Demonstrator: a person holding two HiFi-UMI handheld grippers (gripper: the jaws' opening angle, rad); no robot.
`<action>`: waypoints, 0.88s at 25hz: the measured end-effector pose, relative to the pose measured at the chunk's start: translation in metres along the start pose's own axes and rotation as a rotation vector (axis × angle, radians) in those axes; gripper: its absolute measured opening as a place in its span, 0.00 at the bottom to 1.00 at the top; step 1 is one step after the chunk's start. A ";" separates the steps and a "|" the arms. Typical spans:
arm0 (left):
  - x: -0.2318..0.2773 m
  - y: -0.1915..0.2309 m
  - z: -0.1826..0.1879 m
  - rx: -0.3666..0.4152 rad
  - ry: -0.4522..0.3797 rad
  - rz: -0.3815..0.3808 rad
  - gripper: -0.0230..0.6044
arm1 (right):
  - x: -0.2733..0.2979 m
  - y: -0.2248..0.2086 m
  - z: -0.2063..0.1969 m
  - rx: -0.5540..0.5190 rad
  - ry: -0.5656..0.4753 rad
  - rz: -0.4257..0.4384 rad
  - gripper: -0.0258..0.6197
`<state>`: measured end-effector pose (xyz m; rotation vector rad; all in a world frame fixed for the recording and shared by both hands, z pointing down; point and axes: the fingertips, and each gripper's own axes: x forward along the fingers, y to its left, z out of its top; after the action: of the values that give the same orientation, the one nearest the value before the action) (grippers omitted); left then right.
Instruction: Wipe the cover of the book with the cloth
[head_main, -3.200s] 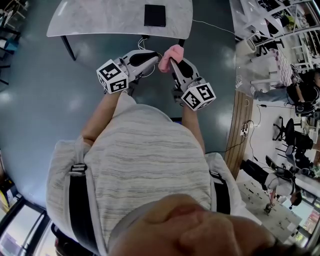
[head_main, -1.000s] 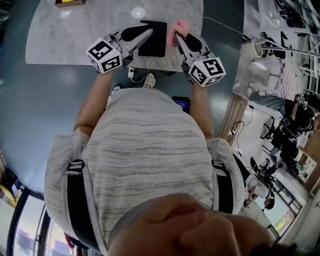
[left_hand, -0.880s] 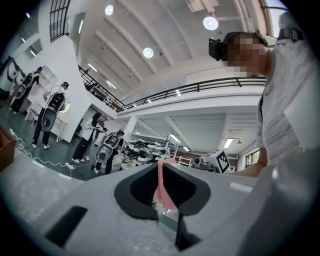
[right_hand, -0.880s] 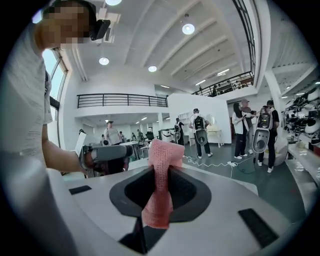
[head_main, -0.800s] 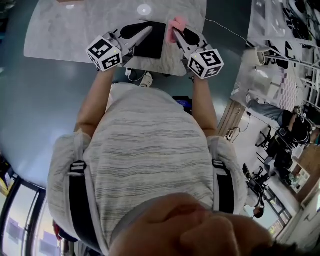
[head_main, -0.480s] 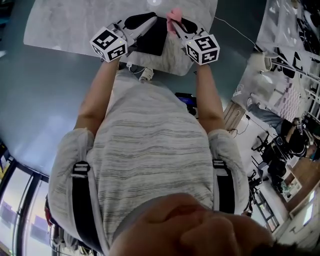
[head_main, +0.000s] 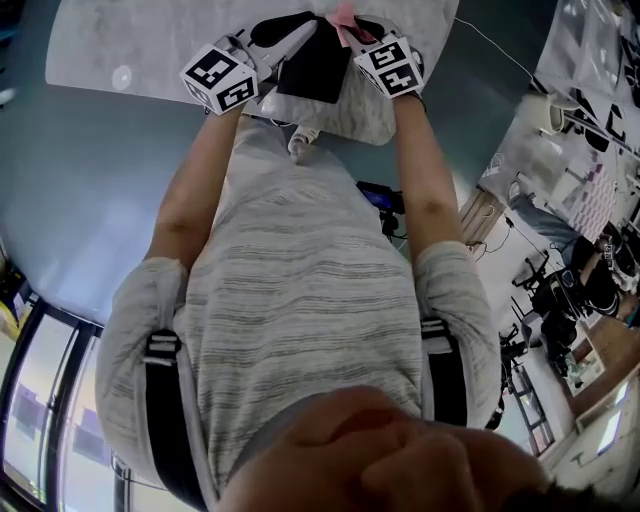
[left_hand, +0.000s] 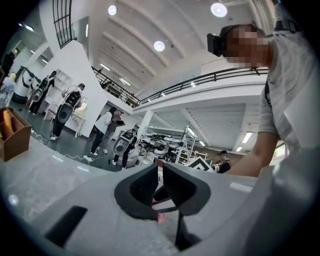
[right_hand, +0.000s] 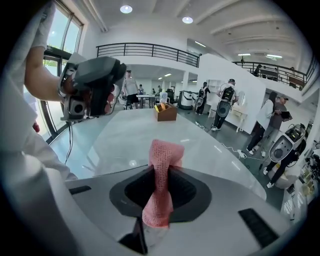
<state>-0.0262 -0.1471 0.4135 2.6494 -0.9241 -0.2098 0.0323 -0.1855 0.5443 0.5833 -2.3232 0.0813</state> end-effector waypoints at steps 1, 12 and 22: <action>0.002 0.001 -0.003 -0.001 0.007 -0.003 0.10 | 0.006 -0.001 -0.006 -0.001 0.015 0.003 0.14; 0.000 0.009 -0.021 -0.025 0.044 -0.005 0.10 | 0.051 -0.007 -0.038 -0.184 0.182 0.019 0.14; -0.007 0.023 -0.032 -0.053 0.048 0.020 0.10 | 0.072 0.009 -0.079 -0.232 0.291 0.060 0.14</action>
<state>-0.0377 -0.1516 0.4514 2.5840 -0.9160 -0.1630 0.0337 -0.1882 0.6511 0.3592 -2.0308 -0.0704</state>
